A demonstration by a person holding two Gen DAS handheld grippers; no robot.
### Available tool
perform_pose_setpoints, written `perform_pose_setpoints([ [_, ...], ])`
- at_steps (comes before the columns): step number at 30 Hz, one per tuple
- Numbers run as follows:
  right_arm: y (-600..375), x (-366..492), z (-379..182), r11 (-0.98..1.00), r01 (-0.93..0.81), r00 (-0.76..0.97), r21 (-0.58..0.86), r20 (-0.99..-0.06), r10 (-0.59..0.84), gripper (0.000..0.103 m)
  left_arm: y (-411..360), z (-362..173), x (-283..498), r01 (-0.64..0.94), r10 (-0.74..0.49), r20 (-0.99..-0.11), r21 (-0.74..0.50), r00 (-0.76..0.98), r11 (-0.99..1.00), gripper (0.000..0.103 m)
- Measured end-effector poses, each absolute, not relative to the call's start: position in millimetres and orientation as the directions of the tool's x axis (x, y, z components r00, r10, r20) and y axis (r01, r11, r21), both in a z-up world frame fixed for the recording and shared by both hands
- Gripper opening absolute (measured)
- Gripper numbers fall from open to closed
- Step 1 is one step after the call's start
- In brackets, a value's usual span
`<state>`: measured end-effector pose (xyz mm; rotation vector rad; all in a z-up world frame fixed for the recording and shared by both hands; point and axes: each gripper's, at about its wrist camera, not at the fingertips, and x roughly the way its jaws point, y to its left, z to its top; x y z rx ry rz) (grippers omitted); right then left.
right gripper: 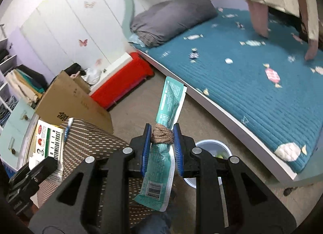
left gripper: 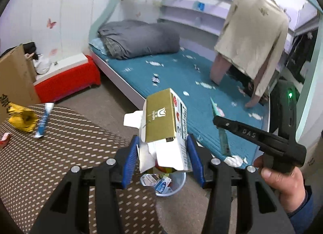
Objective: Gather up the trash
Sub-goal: 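Open both tools to drop the carton and tube into the bin, then move both open tools back over the polka-dot table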
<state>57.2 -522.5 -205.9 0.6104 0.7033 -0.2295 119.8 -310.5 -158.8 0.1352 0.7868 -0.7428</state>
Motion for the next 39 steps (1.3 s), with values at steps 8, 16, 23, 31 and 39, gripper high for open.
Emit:
perform_pose_setpoints([
  [8, -544, 74, -254, 0.771, 0.444, 0.686, 0.456, -0.727, 0.035, 0.022, -376, -207, 138, 0.683, -0.494, -0.772, -0.108, 0.401, 0.723, 0.048],
  [16, -556, 89, -289, 0.752, 0.470, 0.644, 0.462, -0.762, 0.066, 0.022, -414, -244, 154, 0.701, -0.414, -0.842, -0.060, 0.346, 0.710, 0.048],
  [23, -573, 102, -326, 0.706, 0.524, 0.600, 0.477, -0.795, 0.093, 0.059, -434, -273, 175, 0.705, -0.319, -0.910, -0.042, 0.266, 0.707, 0.086],
  [31, -580, 84, -334, 0.646, 0.569, 0.600, 0.509, -0.794, 0.096, 0.096, -419, -264, 177, 0.674, -0.332, -0.890, -0.039, 0.313, 0.738, 0.091],
  [39, -566, 66, -303, 0.662, 0.594, 0.604, 0.457, -0.797, 0.008, 0.097, -401, -234, 164, 0.659, -0.389, -0.848, -0.064, 0.360, 0.749, 0.092],
])
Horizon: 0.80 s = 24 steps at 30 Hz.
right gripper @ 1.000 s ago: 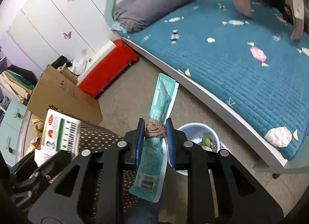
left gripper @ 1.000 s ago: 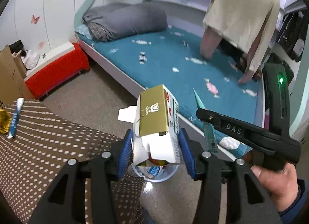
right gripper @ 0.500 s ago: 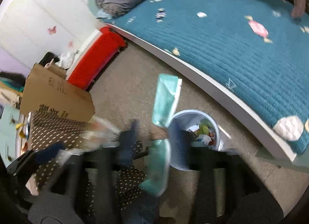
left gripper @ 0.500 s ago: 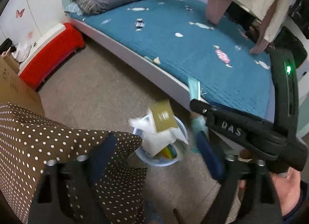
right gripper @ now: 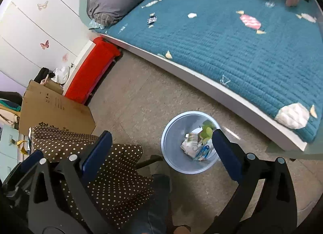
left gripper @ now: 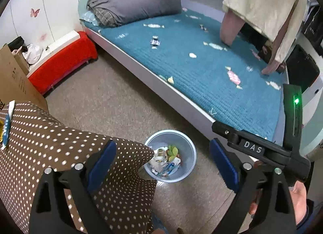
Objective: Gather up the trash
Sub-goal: 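Move both open tools back over the polka-dot table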
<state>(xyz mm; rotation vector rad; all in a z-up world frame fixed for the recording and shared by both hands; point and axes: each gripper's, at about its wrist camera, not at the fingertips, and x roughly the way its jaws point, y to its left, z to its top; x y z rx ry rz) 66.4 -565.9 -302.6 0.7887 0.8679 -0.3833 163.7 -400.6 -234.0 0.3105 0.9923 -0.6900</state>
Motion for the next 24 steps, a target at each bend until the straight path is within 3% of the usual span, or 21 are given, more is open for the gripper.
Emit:
perform_pose_setpoints([
  [11, -530, 52, -229, 0.722, 0.538, 0.676, 0.435, -0.734, -0.062, 0.097, -343, -177, 137, 0.635, -0.459, -0.771, -0.093, 0.442, 0.767, 0.092],
  [24, -452, 61, -154, 0.820, 0.391, 0.759, 0.417, -0.650, -0.032, 0.097, -247, -127, 120, 0.552, -0.474, -0.683, -0.124, 0.556, 0.825, 0.092],
])
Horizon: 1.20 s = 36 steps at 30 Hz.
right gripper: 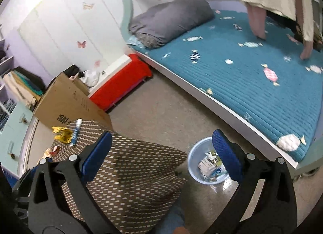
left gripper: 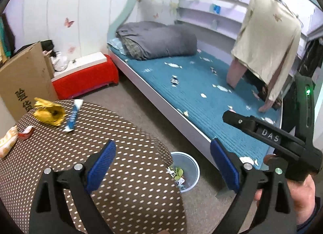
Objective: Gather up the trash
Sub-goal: 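Move both open tools back over the polka-dot table, then grasp the orange-white bread bag with the left tool while the right tool grasps the blue-white toothpaste tube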
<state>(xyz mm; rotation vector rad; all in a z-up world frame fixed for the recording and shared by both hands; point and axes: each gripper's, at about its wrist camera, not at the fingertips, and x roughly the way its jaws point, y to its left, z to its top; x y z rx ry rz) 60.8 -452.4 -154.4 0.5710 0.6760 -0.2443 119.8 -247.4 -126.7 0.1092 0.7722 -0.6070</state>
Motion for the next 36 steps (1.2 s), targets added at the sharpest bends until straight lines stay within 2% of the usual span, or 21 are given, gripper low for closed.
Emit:
perform_pose_setpoints([
  [12, -362, 88, -112, 0.909, 0.217, 0.788, 0.355, -0.614, 0.052, 0.097, -154, -108, 124, 0.437, -0.440, -0.625, -0.170, 0.645, 0.883, 0.092],
  [20, -290, 128, -111, 0.945, 0.103, 0.762, 0.309, -0.636, 0.125, 0.097, -80, -110, 138, 0.319, -0.347, -0.608, -0.159, 0.714, 0.934, 0.093],
  [32, -235, 209, -153, 0.958, 0.084, 0.690, 0.275, -0.710, 0.143, 0.097, 54, -145, 204, 0.116, -0.147, -0.649, -0.091, 0.746, 0.989, 0.093],
  [36, -218, 243, -177, 0.966, 0.081, 0.655, 0.247, -0.743, 0.135, 0.097, 81, -163, 232, 0.091, -0.086, -0.670, -0.027, 0.737, 0.995, 0.093],
])
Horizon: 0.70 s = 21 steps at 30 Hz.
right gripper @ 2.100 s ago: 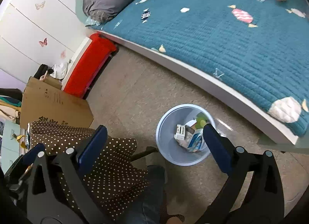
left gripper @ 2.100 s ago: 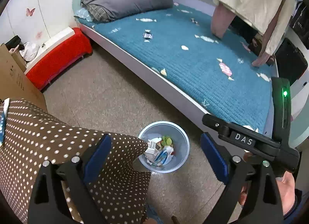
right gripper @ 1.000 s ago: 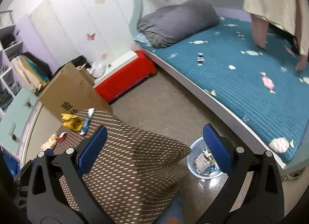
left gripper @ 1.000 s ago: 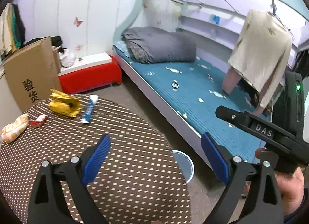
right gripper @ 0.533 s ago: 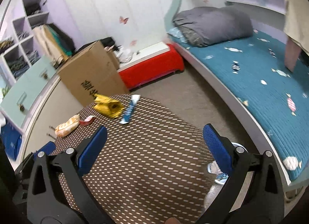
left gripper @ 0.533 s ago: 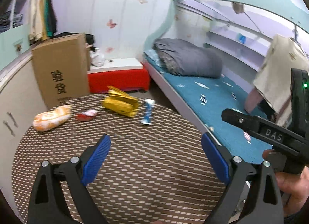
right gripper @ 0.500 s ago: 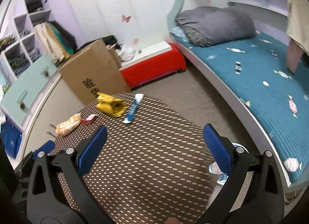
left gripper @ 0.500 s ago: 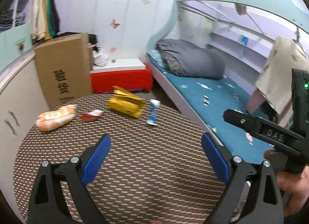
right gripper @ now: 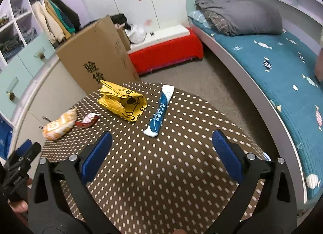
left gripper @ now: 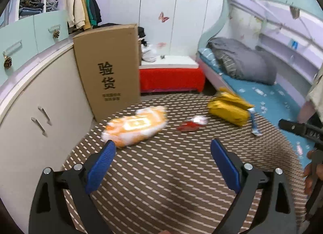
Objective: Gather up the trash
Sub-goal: 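Grasp the orange-white bread bag with the left tool while the right tool grasps the blue-white toothpaste tube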
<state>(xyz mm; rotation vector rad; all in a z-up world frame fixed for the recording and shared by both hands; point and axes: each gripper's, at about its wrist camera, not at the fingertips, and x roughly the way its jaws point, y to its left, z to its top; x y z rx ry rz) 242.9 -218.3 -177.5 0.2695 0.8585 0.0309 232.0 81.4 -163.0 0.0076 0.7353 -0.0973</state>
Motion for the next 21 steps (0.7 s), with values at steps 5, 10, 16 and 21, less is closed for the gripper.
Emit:
perform_pose_setpoints([
  [5, -209, 277, -197, 0.973, 0.086, 0.633, 0.216, -0.766, 0.114, 0.097, 98, -185, 270, 0.097, -0.039, -0.701, 0.043, 0.712, 0.994, 0.093],
  [10, -203, 303, -207, 0.986, 0.084, 0.633, 0.147, -0.771, 0.061, 0.090, 92, -203, 303, 0.172, -0.005, -0.725, 0.156, 0.689, 0.973, 0.093],
  [16, -195, 315, -216, 0.997, 0.066, 0.619, 0.047, -0.786, -0.004, 0.023, 78, -210, 323, 0.225, -0.018, -0.732, 0.185, 0.681, 0.957, 0.068],
  [21, -208, 285, -214, 0.992, 0.040, 0.626, 0.120, -0.777, 0.069, 0.013, 75, -203, 308, 0.215, -0.068, -0.733, 0.109, 0.676, 0.971, 0.056],
])
